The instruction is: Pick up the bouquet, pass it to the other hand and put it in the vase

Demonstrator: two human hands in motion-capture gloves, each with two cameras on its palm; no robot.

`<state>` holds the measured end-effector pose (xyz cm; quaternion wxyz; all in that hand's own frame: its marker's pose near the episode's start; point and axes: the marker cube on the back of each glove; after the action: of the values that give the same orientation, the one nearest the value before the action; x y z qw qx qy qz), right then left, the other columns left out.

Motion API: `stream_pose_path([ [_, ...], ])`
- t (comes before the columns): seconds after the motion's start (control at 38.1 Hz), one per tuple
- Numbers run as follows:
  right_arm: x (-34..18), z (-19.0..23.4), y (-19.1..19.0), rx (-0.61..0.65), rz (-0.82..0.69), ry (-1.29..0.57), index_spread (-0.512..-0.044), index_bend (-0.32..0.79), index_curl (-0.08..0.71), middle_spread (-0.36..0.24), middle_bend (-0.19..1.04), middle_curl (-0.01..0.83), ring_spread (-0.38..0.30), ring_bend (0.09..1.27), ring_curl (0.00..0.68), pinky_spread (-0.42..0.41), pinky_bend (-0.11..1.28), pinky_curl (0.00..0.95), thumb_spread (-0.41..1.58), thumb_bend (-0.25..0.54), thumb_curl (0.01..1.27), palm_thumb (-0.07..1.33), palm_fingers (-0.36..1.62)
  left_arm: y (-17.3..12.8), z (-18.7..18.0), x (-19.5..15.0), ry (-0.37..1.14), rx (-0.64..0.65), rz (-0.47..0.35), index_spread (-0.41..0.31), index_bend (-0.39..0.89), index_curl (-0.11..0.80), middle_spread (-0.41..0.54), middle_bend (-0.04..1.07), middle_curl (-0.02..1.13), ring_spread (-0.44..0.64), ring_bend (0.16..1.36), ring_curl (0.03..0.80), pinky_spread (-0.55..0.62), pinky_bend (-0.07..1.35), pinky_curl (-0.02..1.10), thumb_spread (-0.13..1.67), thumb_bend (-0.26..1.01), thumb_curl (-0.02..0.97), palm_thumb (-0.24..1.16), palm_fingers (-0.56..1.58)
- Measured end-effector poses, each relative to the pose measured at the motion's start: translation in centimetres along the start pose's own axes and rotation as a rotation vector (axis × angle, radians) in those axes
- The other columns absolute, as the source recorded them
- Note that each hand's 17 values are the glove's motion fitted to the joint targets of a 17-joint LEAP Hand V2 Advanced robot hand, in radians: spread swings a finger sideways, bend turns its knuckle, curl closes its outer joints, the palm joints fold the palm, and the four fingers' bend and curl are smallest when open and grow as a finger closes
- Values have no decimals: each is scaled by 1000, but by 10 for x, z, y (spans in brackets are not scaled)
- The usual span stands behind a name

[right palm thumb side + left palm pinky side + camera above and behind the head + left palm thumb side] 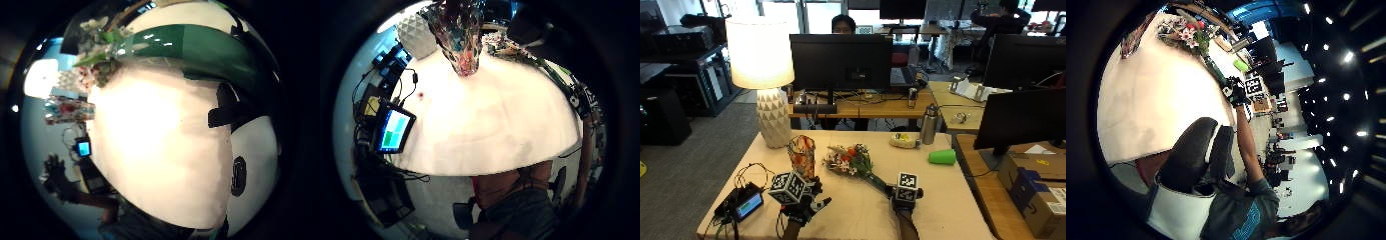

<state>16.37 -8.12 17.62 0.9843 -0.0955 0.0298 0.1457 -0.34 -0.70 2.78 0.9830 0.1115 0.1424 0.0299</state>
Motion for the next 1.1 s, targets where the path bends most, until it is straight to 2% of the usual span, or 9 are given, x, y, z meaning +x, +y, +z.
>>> stream_pose_path([
  [0.08,-2,-6,2,54,9,86,-278,294,288,-48,257,358,44,409,277,277,498,319,1123,65,405,937,769,-1,2,-2,5,-6,-5,-26,90,154,105,279,364,271,692,303,402,537,353,1009,-25,279,154,211],
  [0.24,-6,-11,0,129,15,134,-264,59,258,-121,357,412,-115,580,355,-48,616,363,1051,33,433,957,1206,0,1,-2,13,-14,-11,-26,94,158,102,282,368,268,694,304,401,538,353,1010,-25,282,153,210],
  [0.29,-7,-12,3,141,23,129,-267,62,260,-141,394,434,-151,662,395,-125,638,384,948,12,462,966,1279,-1,1,-3,15,-9,-14,-26,97,160,102,282,369,267,694,304,401,539,353,1010,-25,283,153,210],
  [0.32,-7,-12,3,149,27,122,-264,59,257,-144,393,436,-154,637,391,-139,649,391,982,13,457,970,1207,-1,1,-3,16,-7,-14,-26,94,160,102,282,369,267,695,304,401,539,353,1010,-26,283,153,209],
  [0.39,-5,-7,-3,193,42,86,-271,108,268,-160,477,474,-178,753,445,-203,640,406,805,-9,508,990,1354,-2,0,-3,21,-3,-12,-26,97,161,101,282,370,267,695,304,400,539,353,1010,-26,285,153,209],
  [0.58,-6,-13,-2,250,61,-58,-267,172,309,-167,580,525,-192,852,496,-262,663,433,652,-29,562,981,1396,-6,-5,0,41,9,-3,-26,99,165,100,280,372,257,702,303,400,535,351,1011,-26,287,153,216],
  [0.74,-14,-45,15,289,51,-311,-265,180,343,-167,643,555,-197,891,519,-278,704,455,588,-27,598,981,1394,-17,-15,16,150,18,42,-26,107,171,100,277,371,252,699,301,391,536,352,1011,-26,288,153,236],
  [0.92,-34,-95,39,395,-24,-596,-263,187,381,-167,677,575,-199,930,535,-285,720,471,551,-26,632,986,1373,-36,-35,54,450,27,138,-31,127,186,84,276,372,231,690,298,376,521,349,1013,-19,292,171,296],
  [1.1,-60,-123,62,445,-135,-852,-261,181,408,-165,692,585,-196,960,544,-288,730,481,535,-26,658,990,1359,-54,-53,108,811,-70,193,-47,160,221,36,281,372,183,663,288,348,458,336,1021,0,312,269,417],
])
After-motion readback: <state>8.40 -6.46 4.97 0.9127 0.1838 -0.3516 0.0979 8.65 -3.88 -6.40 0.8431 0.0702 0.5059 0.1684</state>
